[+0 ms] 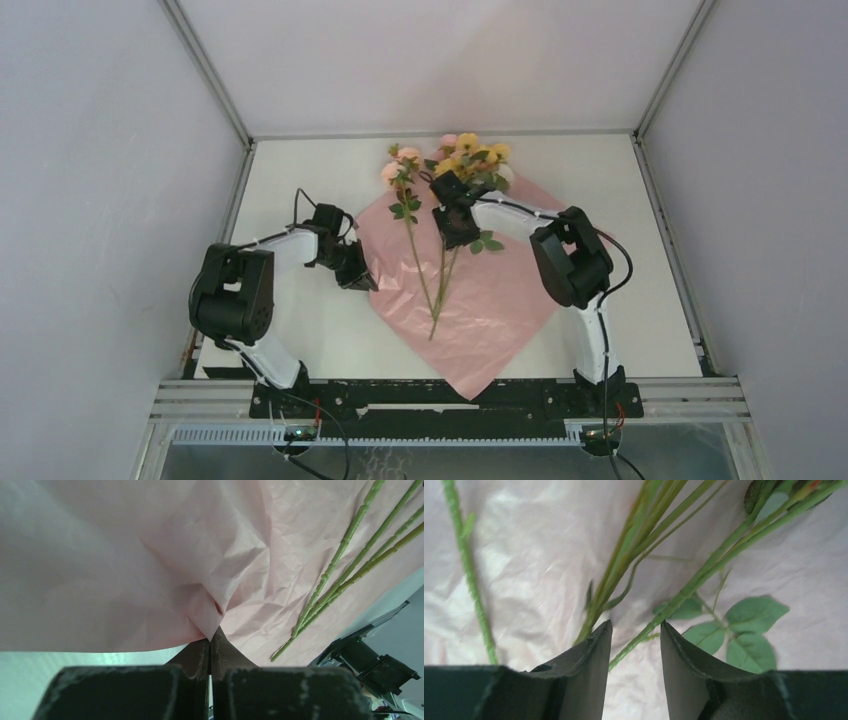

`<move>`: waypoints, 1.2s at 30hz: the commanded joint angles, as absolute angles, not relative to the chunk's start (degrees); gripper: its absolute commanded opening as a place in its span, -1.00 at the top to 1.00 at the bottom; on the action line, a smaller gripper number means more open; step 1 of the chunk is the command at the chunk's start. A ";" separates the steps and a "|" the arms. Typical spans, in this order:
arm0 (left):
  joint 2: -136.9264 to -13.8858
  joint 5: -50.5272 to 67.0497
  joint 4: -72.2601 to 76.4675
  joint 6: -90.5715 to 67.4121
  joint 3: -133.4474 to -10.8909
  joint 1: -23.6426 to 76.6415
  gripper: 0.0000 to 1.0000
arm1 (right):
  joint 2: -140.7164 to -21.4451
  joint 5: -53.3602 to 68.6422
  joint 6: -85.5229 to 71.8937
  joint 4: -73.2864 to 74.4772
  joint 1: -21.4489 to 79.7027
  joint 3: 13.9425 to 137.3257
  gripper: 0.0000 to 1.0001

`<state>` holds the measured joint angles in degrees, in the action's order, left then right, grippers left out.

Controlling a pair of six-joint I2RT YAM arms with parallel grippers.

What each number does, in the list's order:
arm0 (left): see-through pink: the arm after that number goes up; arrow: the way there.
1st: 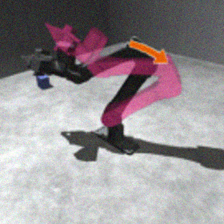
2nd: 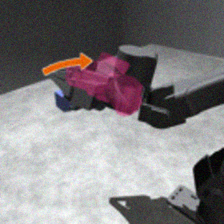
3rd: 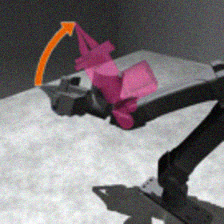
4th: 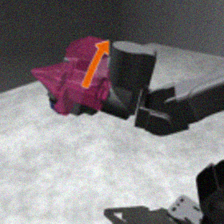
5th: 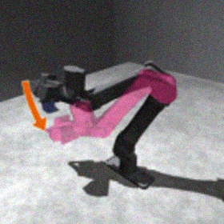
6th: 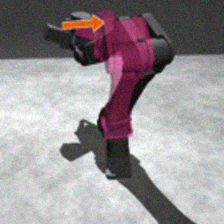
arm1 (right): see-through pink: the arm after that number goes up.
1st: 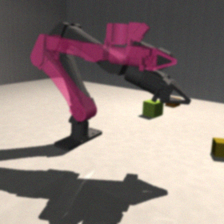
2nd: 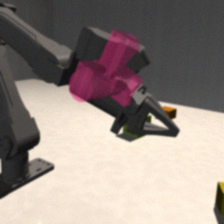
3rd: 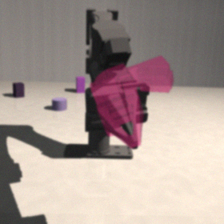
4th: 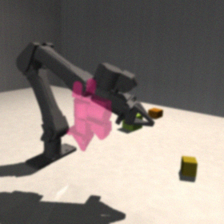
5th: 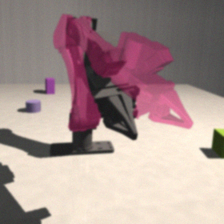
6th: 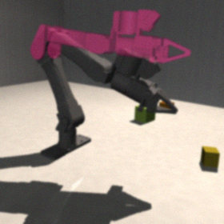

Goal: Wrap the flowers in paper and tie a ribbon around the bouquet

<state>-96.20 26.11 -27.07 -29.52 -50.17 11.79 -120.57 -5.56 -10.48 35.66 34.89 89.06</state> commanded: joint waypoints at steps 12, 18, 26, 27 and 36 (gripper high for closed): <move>-88.50 24.06 -28.90 -26.46 -43.92 7.06 1.00 | -108.68 -10.59 -10.38 35.69 44.38 94.59 -0.18; -86.10 23.05 -26.82 -27.57 -41.86 7.08 1.00 | -121.89 -7.21 -14.89 35.64 46.44 106.85 -0.27; -85.14 23.54 -24.26 -29.24 -39.62 7.03 1.00 | -132.20 -8.69 -18.04 35.72 46.41 114.04 -0.22; -85.13 23.67 -24.34 -29.25 -39.71 7.08 1.00 | -132.70 -9.04 -18.78 35.69 46.34 113.90 -0.19; -84.70 23.52 -24.20 -29.46 -39.90 7.03 1.00 | -127.61 -10.06 -26.57 28.58 43.58 101.51 0.63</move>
